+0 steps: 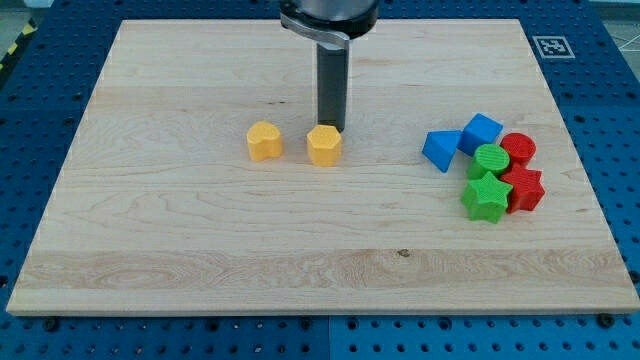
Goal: Push the yellow hexagon left a bit
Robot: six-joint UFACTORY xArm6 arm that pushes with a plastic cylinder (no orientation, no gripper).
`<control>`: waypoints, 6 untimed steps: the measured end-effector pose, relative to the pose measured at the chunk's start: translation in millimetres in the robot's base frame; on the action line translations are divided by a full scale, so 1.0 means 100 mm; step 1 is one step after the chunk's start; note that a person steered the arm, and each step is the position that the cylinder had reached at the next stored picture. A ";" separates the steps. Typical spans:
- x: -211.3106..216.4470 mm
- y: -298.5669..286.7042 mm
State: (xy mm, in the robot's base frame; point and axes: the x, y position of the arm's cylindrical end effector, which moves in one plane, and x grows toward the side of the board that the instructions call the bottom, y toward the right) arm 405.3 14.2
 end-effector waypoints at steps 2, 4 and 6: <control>0.23 0.43; 0.44 0.33; 0.32 -0.40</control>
